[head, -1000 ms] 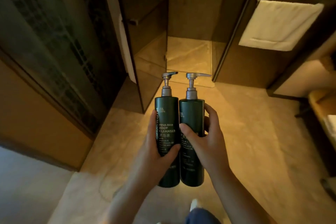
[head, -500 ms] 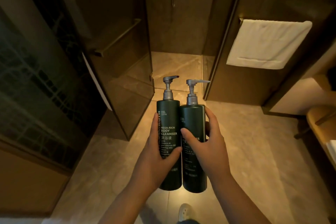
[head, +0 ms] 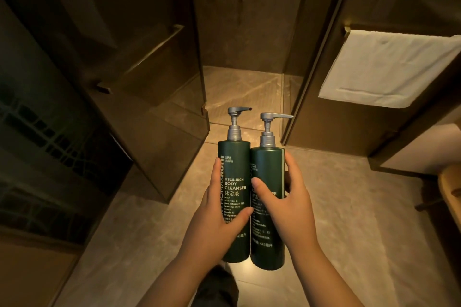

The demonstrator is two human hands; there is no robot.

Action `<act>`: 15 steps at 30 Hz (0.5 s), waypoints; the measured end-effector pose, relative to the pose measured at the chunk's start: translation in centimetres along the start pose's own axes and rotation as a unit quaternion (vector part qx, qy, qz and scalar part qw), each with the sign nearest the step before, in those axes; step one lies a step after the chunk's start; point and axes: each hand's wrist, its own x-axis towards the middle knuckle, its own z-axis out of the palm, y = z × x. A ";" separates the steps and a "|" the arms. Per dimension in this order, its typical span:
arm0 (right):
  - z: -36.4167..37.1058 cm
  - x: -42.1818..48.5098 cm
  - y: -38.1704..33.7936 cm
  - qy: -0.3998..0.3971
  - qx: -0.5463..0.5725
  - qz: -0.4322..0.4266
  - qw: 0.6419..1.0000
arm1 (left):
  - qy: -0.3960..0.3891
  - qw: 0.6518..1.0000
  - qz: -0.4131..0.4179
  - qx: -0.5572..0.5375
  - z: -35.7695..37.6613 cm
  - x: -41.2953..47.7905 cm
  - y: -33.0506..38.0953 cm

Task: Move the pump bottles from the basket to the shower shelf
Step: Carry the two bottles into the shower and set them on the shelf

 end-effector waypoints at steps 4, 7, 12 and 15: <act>1.7 5.4 0.3 -0.010 -0.004 -0.001 1.000 | -0.003 1.000 0.000 -0.011 -0.5 5.6 -0.8; 3.3 10.4 0.1 -0.008 -0.012 -0.012 1.000 | -0.003 1.000 0.006 -0.018 -1.5 10.9 -1.1; 6.7 18.6 -0.8 -0.010 -0.014 -0.019 1.000 | -0.012 0.999 0.011 -0.029 -4.6 19.9 -1.4; 8.6 22.7 -0.9 -0.002 -0.022 -0.017 1.000 | -0.022 0.999 0.004 -0.048 -5.9 24.6 -1.9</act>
